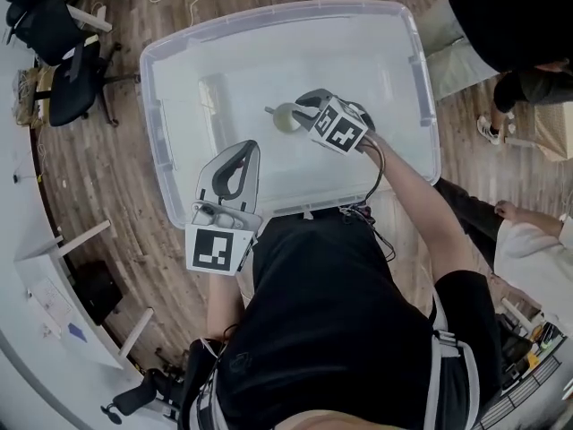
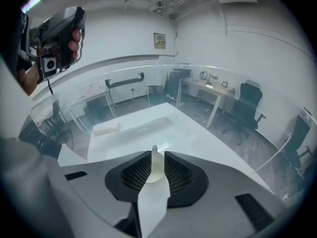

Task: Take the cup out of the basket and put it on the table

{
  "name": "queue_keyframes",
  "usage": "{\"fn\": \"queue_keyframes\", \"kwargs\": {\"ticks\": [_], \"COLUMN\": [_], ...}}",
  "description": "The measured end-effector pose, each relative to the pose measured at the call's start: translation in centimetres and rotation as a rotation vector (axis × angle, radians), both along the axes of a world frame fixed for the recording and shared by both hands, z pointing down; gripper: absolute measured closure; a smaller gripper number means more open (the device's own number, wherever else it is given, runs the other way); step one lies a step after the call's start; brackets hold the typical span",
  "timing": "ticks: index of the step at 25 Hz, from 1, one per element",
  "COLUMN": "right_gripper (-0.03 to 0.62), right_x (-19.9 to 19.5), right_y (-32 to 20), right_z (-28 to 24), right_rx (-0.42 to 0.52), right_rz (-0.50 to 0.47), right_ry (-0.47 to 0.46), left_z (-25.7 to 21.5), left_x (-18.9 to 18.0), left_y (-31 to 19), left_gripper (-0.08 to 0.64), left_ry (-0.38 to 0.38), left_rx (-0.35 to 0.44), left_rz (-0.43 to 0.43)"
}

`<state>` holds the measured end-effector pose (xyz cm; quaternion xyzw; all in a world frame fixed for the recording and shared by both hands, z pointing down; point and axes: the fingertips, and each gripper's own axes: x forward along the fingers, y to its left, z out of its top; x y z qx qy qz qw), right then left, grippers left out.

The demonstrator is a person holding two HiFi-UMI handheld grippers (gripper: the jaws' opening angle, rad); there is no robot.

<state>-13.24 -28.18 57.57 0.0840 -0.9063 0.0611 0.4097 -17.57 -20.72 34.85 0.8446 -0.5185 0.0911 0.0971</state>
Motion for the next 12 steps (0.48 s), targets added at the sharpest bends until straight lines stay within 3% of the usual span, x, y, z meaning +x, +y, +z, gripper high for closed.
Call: {"fn": "queue_keyframes", "kwargs": {"ticks": [12], "right_gripper": [0.485], "right_x": [0.0], "right_y": [-1.0], "right_z": [7.2], "right_rx": [-0.074], "right_rz": [-0.001], "right_ry": [0.151], "left_z": [1.5], "left_x": [-1.7], "left_y": [0.0], "left_gripper": [0.541], "left_ry": [0.013], "left_rx": [-0.043], "left_rz": [-0.009]}}
